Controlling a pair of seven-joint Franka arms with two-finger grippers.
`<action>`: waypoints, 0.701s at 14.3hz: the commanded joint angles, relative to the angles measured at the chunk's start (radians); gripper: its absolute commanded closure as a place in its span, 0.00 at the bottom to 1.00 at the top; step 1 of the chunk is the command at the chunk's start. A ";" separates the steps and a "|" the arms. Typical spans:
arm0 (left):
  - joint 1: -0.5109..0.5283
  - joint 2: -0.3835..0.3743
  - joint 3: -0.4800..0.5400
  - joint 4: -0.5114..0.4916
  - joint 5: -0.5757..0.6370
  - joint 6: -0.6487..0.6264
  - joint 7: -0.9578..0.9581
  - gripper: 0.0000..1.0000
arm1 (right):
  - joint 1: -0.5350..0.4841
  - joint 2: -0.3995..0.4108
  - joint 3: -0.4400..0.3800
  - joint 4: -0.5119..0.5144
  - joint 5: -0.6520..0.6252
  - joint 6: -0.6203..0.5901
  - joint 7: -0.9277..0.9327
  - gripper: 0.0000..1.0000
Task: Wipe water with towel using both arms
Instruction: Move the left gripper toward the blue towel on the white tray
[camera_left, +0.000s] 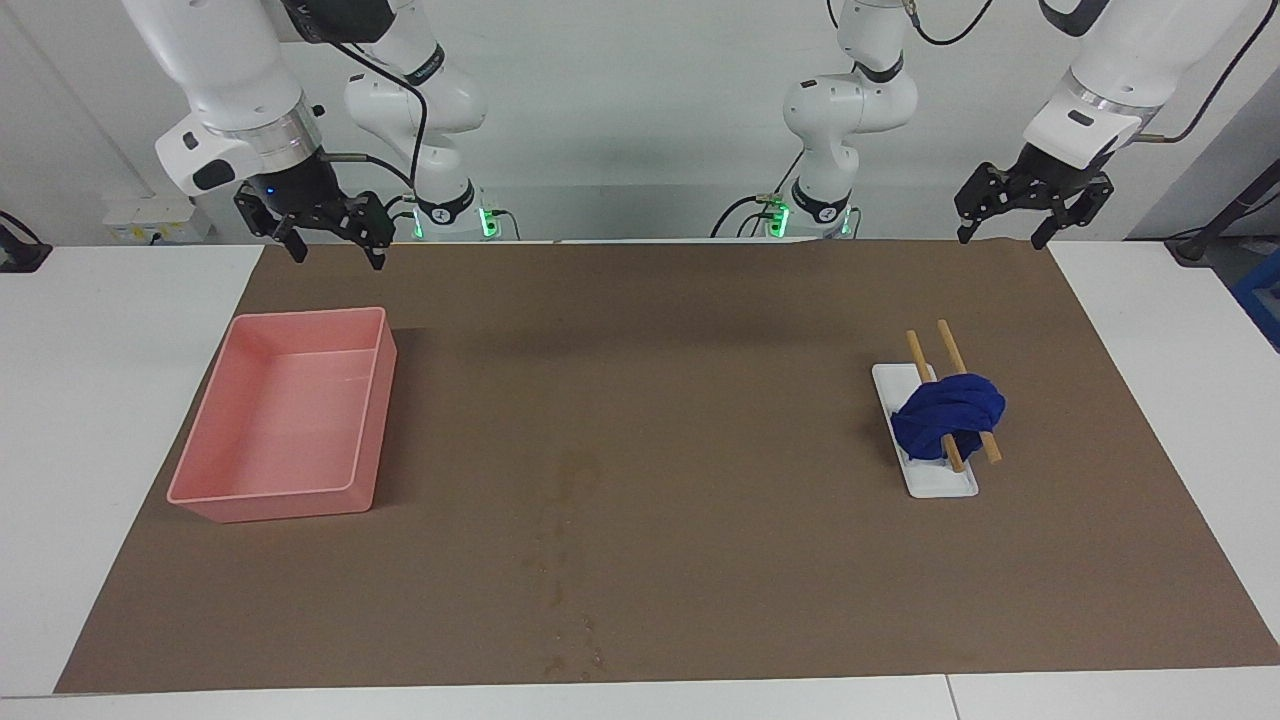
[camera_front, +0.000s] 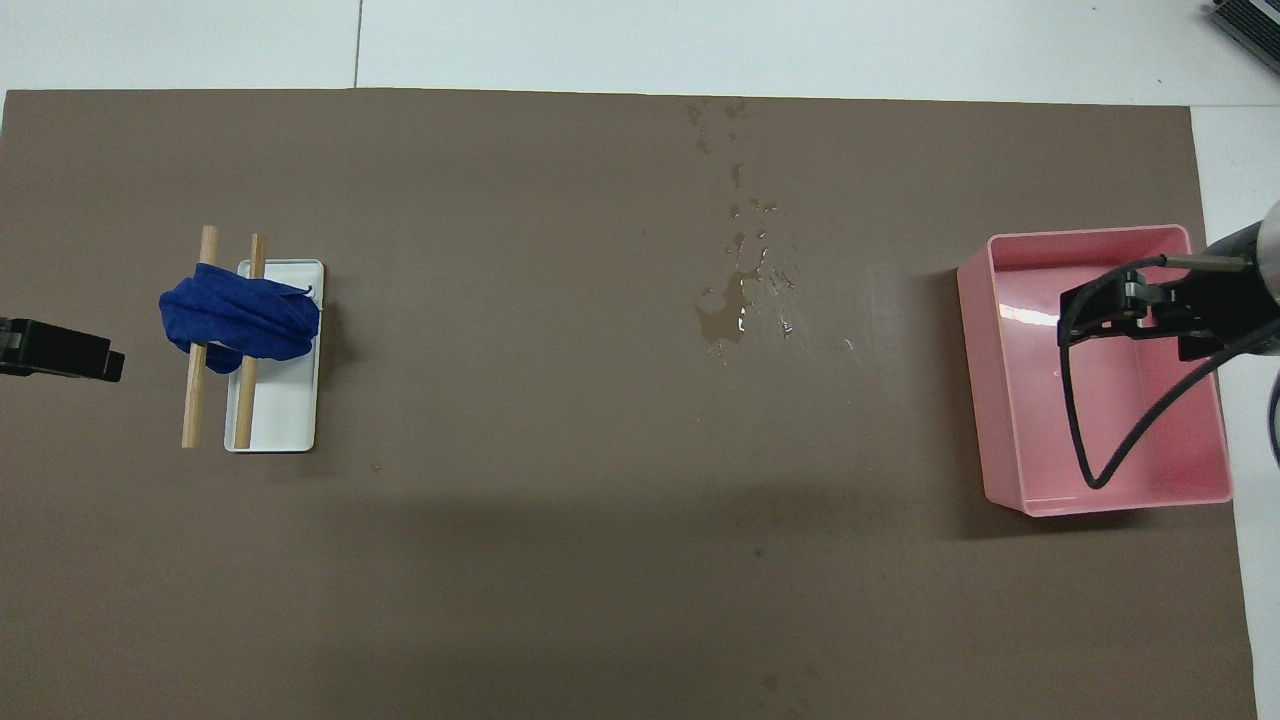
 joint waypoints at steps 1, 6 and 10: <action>-0.011 0.007 0.012 0.017 -0.004 0.005 -0.003 0.00 | -0.010 -0.006 0.003 -0.004 0.011 -0.005 -0.019 0.00; -0.004 -0.016 0.012 -0.061 -0.007 0.140 -0.019 0.00 | -0.008 -0.006 0.003 -0.004 0.011 -0.005 -0.019 0.00; -0.002 -0.011 0.013 -0.214 -0.007 0.414 -0.042 0.00 | -0.010 -0.006 0.003 -0.004 0.011 -0.005 -0.019 0.00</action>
